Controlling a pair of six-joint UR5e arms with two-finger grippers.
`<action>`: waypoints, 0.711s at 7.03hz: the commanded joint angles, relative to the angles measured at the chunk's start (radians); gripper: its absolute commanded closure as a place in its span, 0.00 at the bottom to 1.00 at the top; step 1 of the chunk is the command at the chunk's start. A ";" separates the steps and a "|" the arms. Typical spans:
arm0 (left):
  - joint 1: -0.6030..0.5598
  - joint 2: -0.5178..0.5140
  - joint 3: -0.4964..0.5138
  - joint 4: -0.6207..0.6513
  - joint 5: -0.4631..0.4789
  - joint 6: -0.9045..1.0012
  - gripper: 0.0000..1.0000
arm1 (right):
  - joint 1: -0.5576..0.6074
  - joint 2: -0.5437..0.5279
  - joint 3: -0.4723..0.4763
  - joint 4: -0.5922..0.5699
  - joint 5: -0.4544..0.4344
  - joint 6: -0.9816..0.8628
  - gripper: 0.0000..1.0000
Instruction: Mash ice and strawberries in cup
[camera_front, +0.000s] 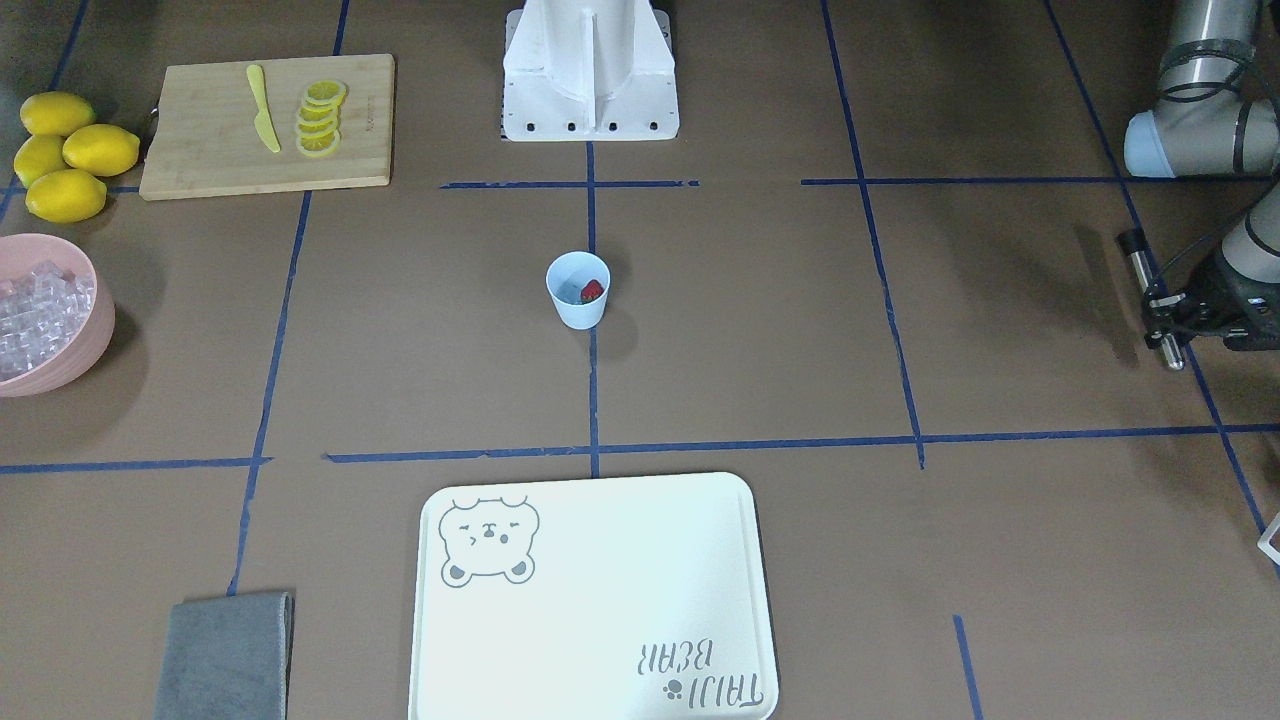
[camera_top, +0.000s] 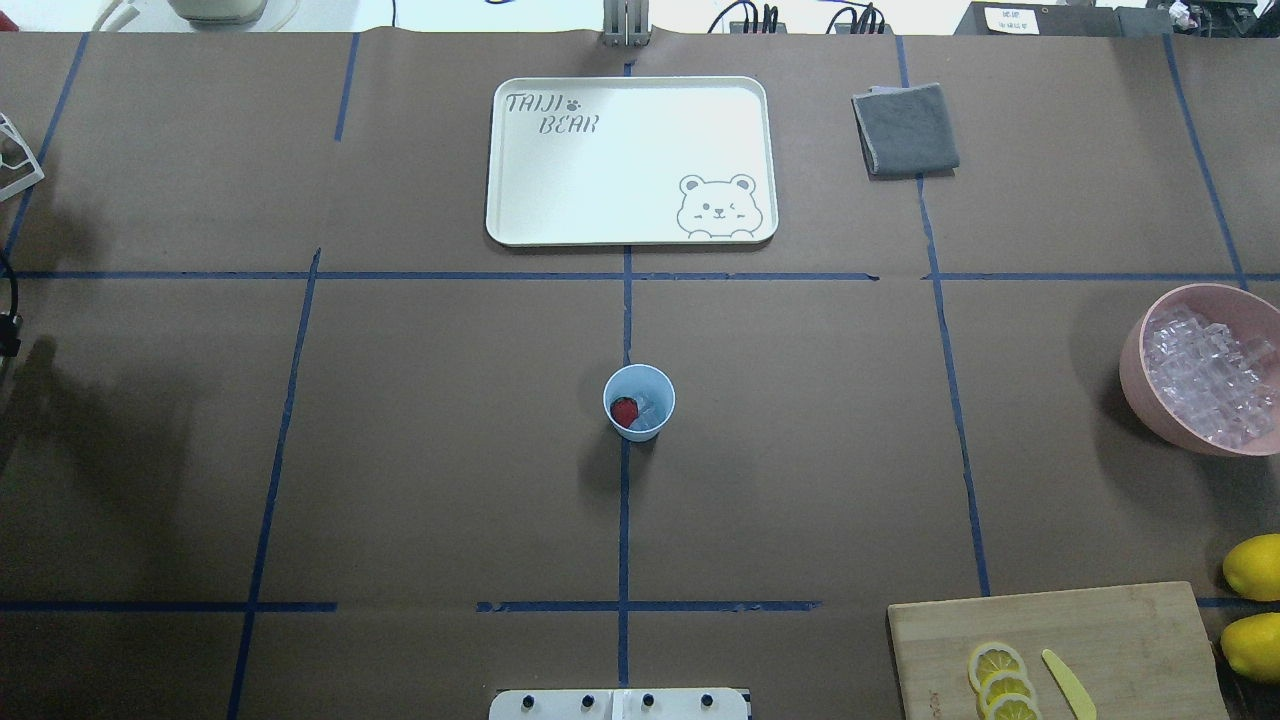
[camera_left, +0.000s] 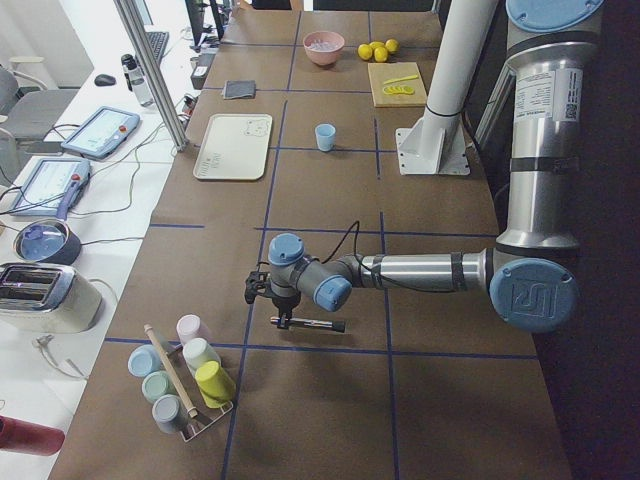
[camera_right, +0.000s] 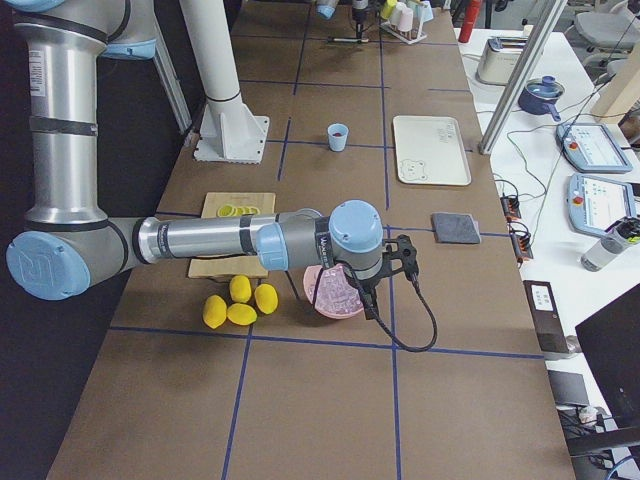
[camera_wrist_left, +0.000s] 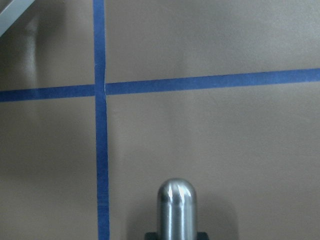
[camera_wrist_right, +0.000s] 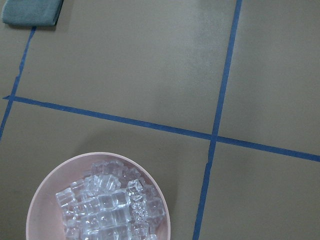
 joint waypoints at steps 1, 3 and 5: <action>0.000 0.000 -0.001 -0.003 0.052 0.002 0.00 | 0.000 -0.001 -0.002 0.000 -0.002 -0.001 0.01; 0.000 0.000 -0.006 0.006 0.045 0.009 0.00 | 0.000 -0.014 0.000 0.000 -0.009 0.000 0.01; -0.056 0.003 -0.027 0.087 -0.013 0.162 0.00 | 0.000 -0.018 0.000 0.002 -0.017 -0.001 0.01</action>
